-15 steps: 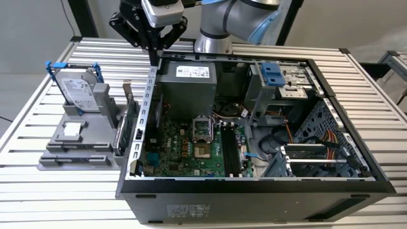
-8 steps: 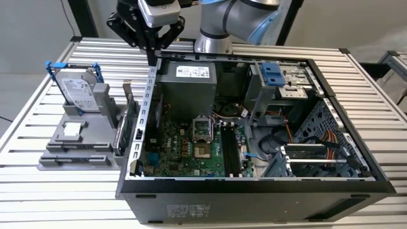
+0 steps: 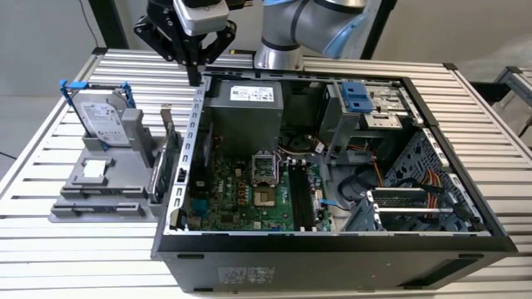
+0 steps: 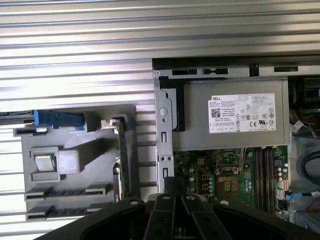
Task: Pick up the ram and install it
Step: 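Reach for the ram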
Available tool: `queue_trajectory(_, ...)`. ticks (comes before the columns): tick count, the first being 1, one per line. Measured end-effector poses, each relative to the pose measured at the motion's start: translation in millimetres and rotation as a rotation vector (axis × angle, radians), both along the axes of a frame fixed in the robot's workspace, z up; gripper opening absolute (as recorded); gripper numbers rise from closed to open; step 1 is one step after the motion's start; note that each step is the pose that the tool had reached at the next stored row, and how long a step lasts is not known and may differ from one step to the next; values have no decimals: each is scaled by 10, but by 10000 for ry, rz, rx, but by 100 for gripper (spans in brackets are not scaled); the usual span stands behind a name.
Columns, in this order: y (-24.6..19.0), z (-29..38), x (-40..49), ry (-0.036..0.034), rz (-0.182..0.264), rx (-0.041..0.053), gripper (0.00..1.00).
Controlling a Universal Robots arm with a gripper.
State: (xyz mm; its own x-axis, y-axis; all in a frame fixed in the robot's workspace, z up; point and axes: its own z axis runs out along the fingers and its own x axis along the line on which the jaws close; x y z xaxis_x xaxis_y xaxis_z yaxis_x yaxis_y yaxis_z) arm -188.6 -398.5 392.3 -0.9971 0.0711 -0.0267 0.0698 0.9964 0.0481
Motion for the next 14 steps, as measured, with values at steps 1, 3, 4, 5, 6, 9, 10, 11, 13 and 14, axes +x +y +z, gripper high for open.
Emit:
queue_trajectory(1, 0, -1, -9, -1, 0, 1, 0)
queue_trajectory(3, 0, 0, -28, 0, 0, 0, 0)
queue_trajectory(4, 0, 0, -37, 0, 0, 0, 0)
queue_trajectory(5, 0, -1, -46, -1, 0, 0, 0)
queue_trajectory(6, 0, -1, -54, 0, 0, 0, 0)
queue_trajectory(9, 0, -1, -85, 0, 0, 0, 0)
queue_trajectory(10, 0, -1, -95, -1, 0, 0, 0)
queue_trajectory(11, 0, -1, -105, 0, 0, -1, 0)
queue_trajectory(13, 0, -1, -126, -1, 0, 0, 0)
queue_trajectory(14, 0, -1, -135, -1, 0, 0, 0)
